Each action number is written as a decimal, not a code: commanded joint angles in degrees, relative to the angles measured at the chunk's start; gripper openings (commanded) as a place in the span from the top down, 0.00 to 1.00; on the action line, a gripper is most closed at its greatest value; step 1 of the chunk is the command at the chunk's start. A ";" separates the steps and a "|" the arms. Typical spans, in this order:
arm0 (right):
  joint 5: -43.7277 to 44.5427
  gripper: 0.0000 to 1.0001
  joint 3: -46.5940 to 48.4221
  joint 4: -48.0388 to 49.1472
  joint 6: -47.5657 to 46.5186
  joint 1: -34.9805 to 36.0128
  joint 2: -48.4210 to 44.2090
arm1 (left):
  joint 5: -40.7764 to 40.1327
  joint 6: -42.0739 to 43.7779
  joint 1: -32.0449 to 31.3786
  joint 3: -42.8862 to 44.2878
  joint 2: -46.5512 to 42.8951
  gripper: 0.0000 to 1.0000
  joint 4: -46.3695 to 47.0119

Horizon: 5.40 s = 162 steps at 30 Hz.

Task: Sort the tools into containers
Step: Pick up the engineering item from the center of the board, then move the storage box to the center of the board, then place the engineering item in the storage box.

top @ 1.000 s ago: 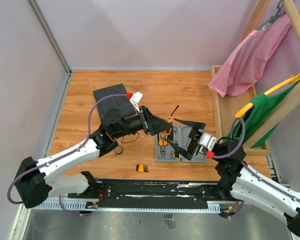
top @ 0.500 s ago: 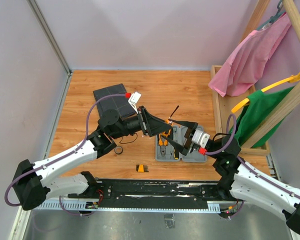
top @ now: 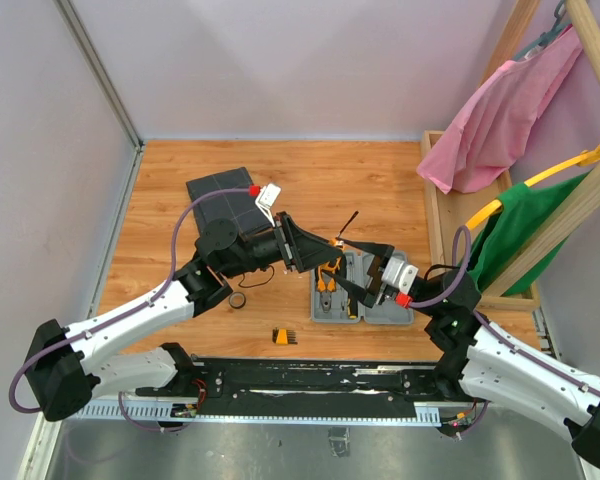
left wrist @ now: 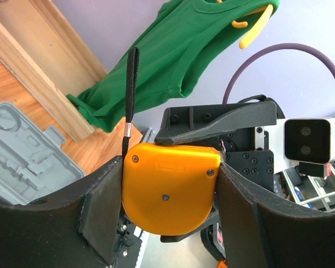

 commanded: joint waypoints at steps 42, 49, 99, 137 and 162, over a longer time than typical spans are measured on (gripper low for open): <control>26.62 0.93 26.11 -73.81 6.68 -12.93 11.01 | -27.71 17.33 -0.08 1.55 3.59 0.23 -38.62; 27.21 0.92 23.51 -71.53 9.74 -15.03 10.44 | -25.78 17.11 -0.09 0.22 12.88 0.36 -34.14; 20.58 0.90 20.73 -67.81 4.92 -14.19 13.58 | -27.86 17.18 6.55 -3.77 24.89 0.91 -30.23; 17.20 0.89 32.35 -75.36 -10.75 1.17 42.90 | -29.98 18.94 12.50 -10.87 12.93 0.91 -31.60; 17.38 0.68 34.64 -79.42 -8.50 3.33 51.31 | -29.69 18.83 12.50 -10.35 13.89 0.91 -31.56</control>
